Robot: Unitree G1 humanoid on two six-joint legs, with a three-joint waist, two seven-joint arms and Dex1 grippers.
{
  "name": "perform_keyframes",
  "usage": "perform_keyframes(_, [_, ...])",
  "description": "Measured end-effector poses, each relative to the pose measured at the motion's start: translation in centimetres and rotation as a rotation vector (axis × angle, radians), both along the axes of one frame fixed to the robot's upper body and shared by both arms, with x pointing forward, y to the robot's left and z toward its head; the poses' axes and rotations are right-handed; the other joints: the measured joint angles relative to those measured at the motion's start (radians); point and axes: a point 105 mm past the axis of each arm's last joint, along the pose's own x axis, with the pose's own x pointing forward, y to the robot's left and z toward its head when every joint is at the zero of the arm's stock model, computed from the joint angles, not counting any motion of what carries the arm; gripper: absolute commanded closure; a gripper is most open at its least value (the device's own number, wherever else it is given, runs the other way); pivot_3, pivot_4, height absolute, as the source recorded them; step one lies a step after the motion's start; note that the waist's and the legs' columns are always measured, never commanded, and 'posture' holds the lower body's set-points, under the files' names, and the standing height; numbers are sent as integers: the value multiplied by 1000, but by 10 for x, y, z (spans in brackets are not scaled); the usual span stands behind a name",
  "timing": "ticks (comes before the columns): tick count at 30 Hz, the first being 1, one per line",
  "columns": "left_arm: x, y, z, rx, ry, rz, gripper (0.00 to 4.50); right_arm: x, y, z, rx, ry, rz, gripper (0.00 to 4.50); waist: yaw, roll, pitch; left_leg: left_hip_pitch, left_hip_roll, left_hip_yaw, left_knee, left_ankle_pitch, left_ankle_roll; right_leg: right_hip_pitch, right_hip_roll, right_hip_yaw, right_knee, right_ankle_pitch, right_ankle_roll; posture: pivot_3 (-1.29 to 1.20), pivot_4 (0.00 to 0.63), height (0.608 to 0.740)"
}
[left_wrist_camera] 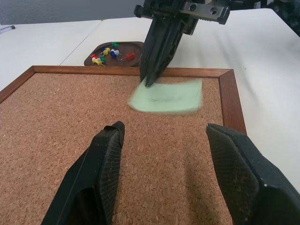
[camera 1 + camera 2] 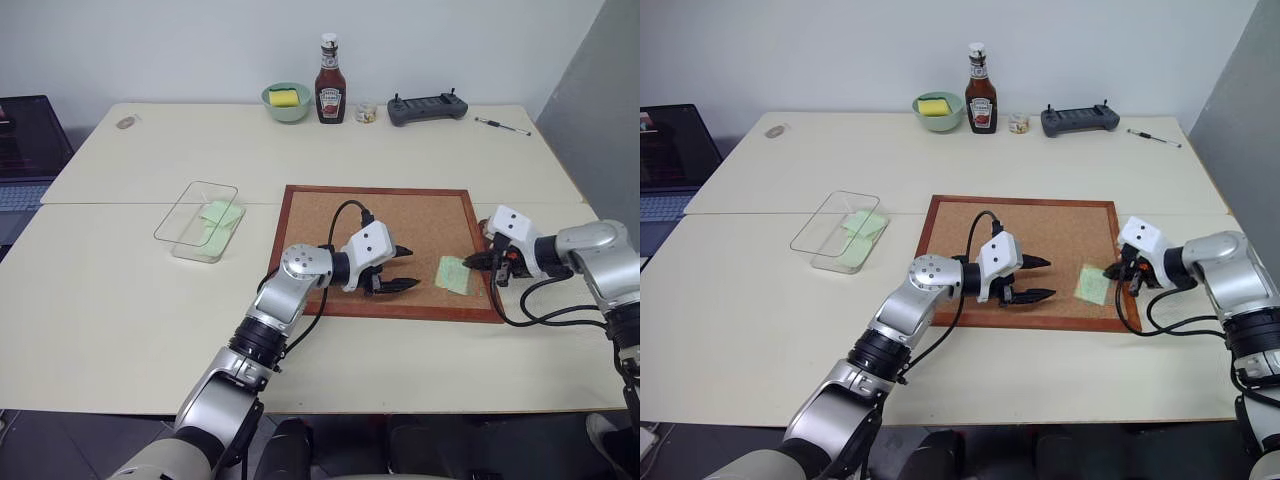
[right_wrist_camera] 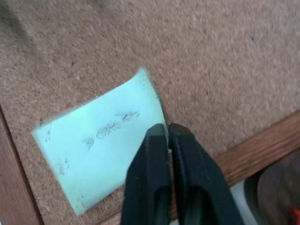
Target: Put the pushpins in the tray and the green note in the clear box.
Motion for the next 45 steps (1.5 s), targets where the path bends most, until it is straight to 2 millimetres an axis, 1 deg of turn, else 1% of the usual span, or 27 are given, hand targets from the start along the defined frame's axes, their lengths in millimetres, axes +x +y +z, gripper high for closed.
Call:
perform_keyframes(4, [4,2,-2,-1,17,29,1552,-5,7,12,-29,-57,62,4474,1,0,0,-1,0,0,0,0,0,0,0,-1,0,0,0,0,150,740])
perform_keyframes(7, [8,6,-5,-5,46,58,1173,-12,12,20,-27,-84,96,4500,1,0,0,-2,0,-1,1,0,0,-1,0,-1,0,0,0,0,150,740])
perform_keyframes(9, [12,9,-6,-29,96,83,765,-16,15,26,-39,-109,119,4500,0,0,0,-3,0,-1,2,0,0,-1,0,-1,0,0,0,0,150,740])
perform_keyframes(11, [14,10,-2,-45,110,89,279,-18,18,30,-36,-125,133,4500,0,0,0,-3,0,-1,2,0,0,-1,0,-1,0,0,0,0,150,740])
perform_keyframes(13, [15,9,4,-75,132,85,42,-21,22,32,-38,-137,150,4500,1,0,0,-3,0,-1,2,0,0,-1,0,-2,0,0,0,0,150,740])
perform_keyframes(17, [13,6,11,-117,184,54,42,-22,26,36,-41,-157,165,4500,1,0,0,-3,0,-1,2,0,0,-1,0,-2,0,0,0,0,150,740])
perform_keyframes(19, [10,1,12,-132,222,24,42,-22,28,37,-42,-167,170,4500,1,0,0,-3,0,-1,2,0,0,-1,0,-2,0,0,0,0,150,740])
perform_keyframes(24, [12,-8,15,-141,254,9,42,-23,30,39,-44,-176,178,4500,1,0,0,-3,0,-1,2,0,0,-1,0,-2,0,0,0,0,150,740])
perform_keyframes(28, [15,-16,7,-130,313,4,42,-23,34,44,-39,-195,192,4500,0,0,0,-3,0,-1,2,0,0,-1,0,-2,0,0,0,0,150,740])
perform_keyframes(33, [12,-31,-4,-106,368,-28,42,-26,42,48,-25,-212,221,4500,1,0,0,-4,0,-1,2,0,0,-1,0,-2,0,0,0,0,150,740])
perform_keyframes(36, [13,-40,-5,-99,375,-33,42,-26,45,49,-22,-217,229,4500,0,0,0,-4,0,-1,2,0,0,-2,0,-2,0,0,0,0,150,740])
perform_keyframes(37, [14,-42,-5,-100,381,-32,391,-27,45,49,-22,-218,230,4500,0,0,0,-4,0,-1,2,0,0,-2,0,-2,0,0,0,0,150,740])
perform_keyframes(38, [15,-43,-4,-107,385,-28,538,-27,46,50,-22,-218,231,4500,0,0,0,-4,0,-1,2,0,0,-2,0,-2,0,0,0,0,150,740])
perform_keyframes(40, [16,-45,-3,-113,386,-24,975,-27,46,50,-22,-218,232,4500,0,0,0,-4,0,-1,2,0,0,-2,0,-2,0,0,0,0,150,740])
perform_keyframes(45, [19,-41,-2,-128,393,-13,1965,-27,47,50,-20,-218,230,4500,0,0,0,-4,0,-1,2,0,0,-2,0,-2,0,0,0,0,150,740])
